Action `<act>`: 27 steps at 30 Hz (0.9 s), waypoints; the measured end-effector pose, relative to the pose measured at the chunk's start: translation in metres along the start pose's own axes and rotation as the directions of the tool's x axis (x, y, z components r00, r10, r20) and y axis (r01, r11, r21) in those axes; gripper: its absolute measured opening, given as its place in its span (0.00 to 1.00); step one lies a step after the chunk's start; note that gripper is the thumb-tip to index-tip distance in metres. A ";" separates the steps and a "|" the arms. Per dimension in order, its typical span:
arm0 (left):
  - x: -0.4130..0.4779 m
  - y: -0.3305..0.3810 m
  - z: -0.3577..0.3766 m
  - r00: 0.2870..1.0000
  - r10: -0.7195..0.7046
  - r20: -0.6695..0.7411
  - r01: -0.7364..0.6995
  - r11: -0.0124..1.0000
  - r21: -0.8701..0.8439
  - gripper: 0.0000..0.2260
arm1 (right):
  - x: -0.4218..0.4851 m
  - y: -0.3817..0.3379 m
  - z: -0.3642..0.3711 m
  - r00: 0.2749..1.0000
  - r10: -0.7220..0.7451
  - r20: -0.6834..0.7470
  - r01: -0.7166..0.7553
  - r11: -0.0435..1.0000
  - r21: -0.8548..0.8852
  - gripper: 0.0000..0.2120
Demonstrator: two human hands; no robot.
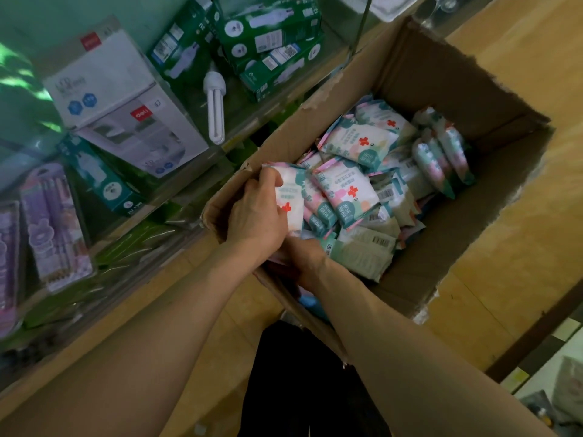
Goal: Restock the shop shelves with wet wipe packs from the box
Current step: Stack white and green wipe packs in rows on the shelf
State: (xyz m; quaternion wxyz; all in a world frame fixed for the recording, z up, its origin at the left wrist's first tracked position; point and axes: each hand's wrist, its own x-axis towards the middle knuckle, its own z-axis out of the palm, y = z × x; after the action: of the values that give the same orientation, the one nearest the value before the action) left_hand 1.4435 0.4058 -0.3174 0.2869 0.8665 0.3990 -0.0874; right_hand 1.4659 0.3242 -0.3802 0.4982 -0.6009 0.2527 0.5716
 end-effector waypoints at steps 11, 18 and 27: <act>-0.005 0.056 -0.052 0.993 0.117 0.019 -0.118 0.992 0.049 0.10 | -0.094 -0.051 -0.076 0.958 -0.254 -0.131 0.227 0.955 -0.192 0.15; -0.015 0.132 -0.085 0.978 0.207 0.039 -0.209 0.977 0.039 0.13 | -0.188 -0.094 -0.120 0.811 -0.533 -0.239 0.516 0.846 -0.135 0.03; -0.058 0.250 -0.122 0.905 0.409 0.113 -0.374 0.894 -0.246 0.13 | -0.309 -0.113 -0.199 0.674 -0.659 -0.335 0.708 0.705 0.038 0.06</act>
State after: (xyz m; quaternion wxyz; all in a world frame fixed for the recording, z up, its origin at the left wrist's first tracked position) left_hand 1.5806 0.3083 -0.0887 0.4233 0.8824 0.1985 -0.0533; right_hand 1.5838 0.1075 -0.0847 0.6799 -0.6869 0.1266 0.2232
